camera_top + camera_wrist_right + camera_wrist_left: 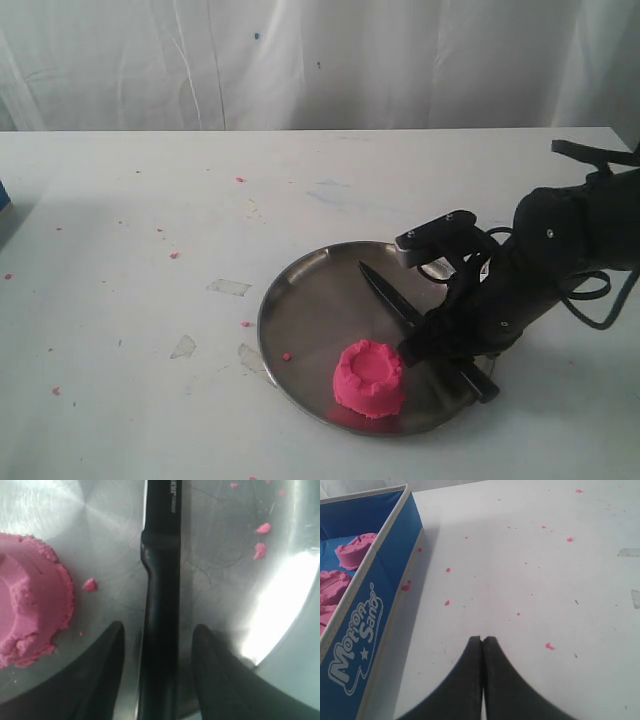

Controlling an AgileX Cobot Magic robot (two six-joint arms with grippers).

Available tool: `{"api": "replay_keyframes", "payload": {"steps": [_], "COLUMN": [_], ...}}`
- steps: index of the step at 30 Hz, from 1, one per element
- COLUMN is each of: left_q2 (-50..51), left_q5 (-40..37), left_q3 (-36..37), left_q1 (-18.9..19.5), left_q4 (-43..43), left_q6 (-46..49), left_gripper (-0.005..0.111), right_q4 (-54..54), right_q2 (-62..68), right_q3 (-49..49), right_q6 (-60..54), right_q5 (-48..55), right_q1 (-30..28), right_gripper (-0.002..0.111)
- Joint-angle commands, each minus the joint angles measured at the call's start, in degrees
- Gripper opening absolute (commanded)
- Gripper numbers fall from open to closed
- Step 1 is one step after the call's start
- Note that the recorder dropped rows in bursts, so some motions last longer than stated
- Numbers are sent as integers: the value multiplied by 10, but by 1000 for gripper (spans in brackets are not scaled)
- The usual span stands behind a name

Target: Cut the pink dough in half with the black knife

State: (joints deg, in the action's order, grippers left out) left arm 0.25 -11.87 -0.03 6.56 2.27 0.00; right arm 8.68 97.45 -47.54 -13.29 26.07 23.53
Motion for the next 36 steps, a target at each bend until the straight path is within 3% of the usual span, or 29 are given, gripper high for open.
{"api": "replay_keyframes", "payload": {"steps": [1, 8, 14, 22, 27, 36], "left_q2": [-2, -2, -2, -2, -2, -2], "left_q5": [3, 3, 3, 3, 3, 3], "left_q3": [0, 0, 0, 0, 0, 0], "left_q1": [2, 2, 2, 2, 2, 2], "left_q4": [-6, -6, -6, -6, -6, -6], "left_q6": [0, 0, 0, 0, 0, 0], "left_gripper": [0, 0, 0, 0, 0, 0], "right_q4": [6, 3, -9, -12, -17, -17], "right_q2": [3, 3, -8, -55, -53, -39], "right_q3": [-4, -5, -45, -45, -13, -10], "right_q6": [-2, -2, 0, 0, 0, 4], "right_q5": [-4, 12, 88, 280, 192, 183], "right_q1": [1, 1, 1, 1, 1, 1], "right_gripper": [39, 16, 8, 8, 8, 27]}}
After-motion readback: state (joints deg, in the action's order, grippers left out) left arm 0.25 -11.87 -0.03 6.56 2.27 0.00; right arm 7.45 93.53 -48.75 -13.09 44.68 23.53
